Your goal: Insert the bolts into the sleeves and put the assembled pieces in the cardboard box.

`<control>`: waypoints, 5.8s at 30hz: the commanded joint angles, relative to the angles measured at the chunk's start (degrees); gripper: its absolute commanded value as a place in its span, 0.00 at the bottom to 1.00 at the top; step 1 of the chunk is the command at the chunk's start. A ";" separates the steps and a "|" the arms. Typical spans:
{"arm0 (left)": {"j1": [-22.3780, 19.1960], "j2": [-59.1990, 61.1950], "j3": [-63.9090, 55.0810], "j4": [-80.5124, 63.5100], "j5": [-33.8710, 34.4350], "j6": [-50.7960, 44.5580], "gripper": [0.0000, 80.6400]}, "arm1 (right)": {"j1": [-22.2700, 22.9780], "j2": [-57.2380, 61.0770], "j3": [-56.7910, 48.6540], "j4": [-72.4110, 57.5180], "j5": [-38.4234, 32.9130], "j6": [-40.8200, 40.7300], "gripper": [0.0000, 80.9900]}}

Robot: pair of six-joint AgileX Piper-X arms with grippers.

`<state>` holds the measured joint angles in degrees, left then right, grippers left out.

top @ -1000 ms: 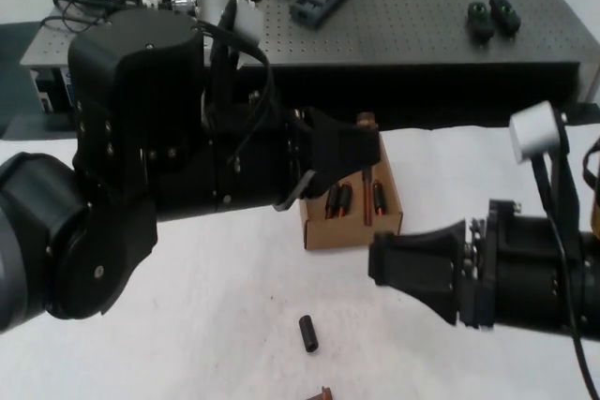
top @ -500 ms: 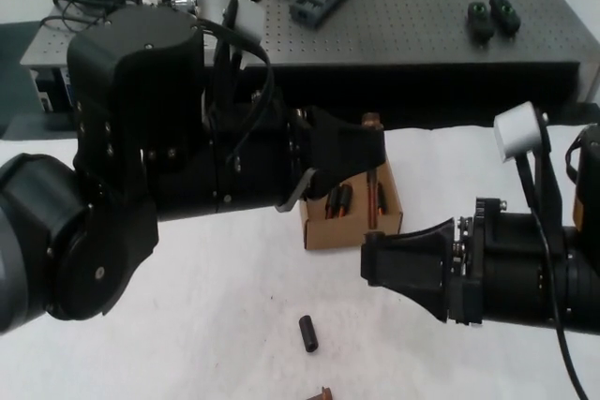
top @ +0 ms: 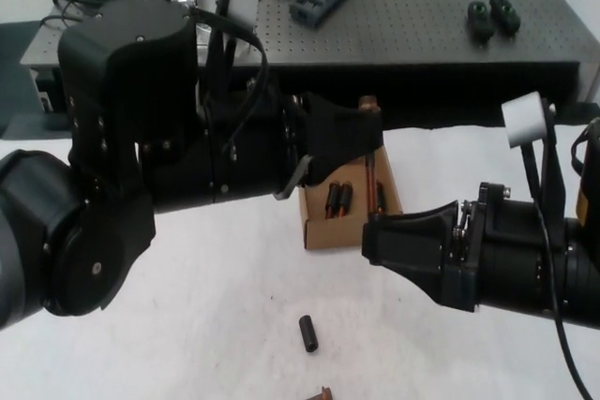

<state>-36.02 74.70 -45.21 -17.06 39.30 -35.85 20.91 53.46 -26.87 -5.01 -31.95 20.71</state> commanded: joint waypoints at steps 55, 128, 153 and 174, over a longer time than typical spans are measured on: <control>-0.17 -0.52 -0.09 -2.94 -13.42 16.69 0.60 | -5.65 22.18 -14.65 -15.88 23.01 -25.06 0.02; 0.30 -10.30 6.05 47.22 -61.46 21.03 0.60 | 12.40 61.58 -49.05 55.09 31.11 -22.87 0.25; -0.21 14.46 -5.60 49.95 -21.07 39.95 0.58 | -1.34 27.35 -31.80 55.64 31.40 -22.41 0.02; -10.19 34.75 -22.39 65.58 -27.16 57.54 0.35 | -14.78 4.69 -19.83 57.40 28.10 -24.61 0.02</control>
<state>-45.87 108.16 -67.76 46.63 12.43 21.39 6.46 58.65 -46.78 52.42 -2.29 -3.26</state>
